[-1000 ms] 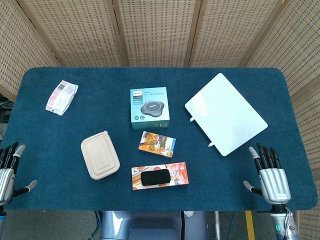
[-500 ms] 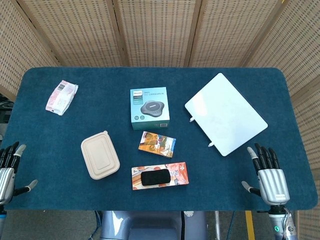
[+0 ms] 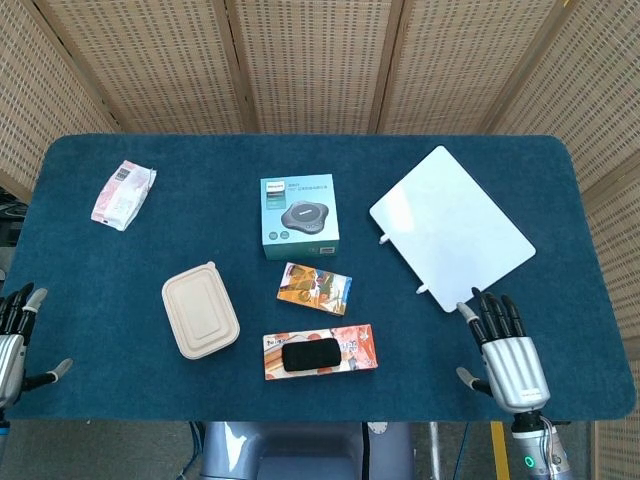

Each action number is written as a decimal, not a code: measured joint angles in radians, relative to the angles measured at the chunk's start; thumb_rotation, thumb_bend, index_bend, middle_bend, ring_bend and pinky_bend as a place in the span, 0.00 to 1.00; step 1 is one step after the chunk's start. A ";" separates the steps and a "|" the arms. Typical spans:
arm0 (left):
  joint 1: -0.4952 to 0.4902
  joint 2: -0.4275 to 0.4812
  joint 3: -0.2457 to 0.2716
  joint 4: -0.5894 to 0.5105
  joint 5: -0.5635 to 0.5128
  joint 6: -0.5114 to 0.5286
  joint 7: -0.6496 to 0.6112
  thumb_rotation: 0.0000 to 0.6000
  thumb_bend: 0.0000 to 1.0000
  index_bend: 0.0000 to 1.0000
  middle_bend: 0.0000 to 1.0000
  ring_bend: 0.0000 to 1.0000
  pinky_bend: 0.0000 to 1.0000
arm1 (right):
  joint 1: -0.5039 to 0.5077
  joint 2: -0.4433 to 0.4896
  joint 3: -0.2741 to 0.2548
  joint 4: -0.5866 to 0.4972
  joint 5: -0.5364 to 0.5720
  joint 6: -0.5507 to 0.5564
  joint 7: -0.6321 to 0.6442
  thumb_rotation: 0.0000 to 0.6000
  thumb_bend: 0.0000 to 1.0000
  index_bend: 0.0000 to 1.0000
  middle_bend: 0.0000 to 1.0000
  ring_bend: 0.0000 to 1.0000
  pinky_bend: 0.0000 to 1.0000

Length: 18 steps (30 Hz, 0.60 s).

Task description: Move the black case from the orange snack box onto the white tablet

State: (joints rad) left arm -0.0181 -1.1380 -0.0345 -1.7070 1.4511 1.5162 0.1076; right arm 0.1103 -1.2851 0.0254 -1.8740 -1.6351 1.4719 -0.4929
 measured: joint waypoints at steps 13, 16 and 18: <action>0.007 0.008 0.000 -0.002 0.014 0.018 -0.018 1.00 0.16 0.00 0.00 0.00 0.00 | 0.061 -0.023 -0.010 -0.202 0.045 -0.152 -0.198 1.00 0.03 0.18 0.00 0.00 0.00; 0.006 0.008 0.000 0.000 0.012 0.016 -0.020 1.00 0.16 0.00 0.00 0.00 0.00 | 0.071 -0.027 -0.013 -0.206 0.050 -0.168 -0.180 1.00 0.03 0.18 0.00 0.00 0.00; 0.005 0.007 -0.001 0.001 0.010 0.013 -0.019 1.00 0.16 0.00 0.00 0.00 0.00 | 0.075 -0.028 -0.017 -0.205 0.050 -0.174 -0.157 1.00 0.03 0.18 0.00 0.00 0.00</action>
State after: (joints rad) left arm -0.0131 -1.1310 -0.0352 -1.7056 1.4615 1.5294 0.0884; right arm 0.1852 -1.3131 0.0084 -2.0790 -1.5848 1.2975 -0.6501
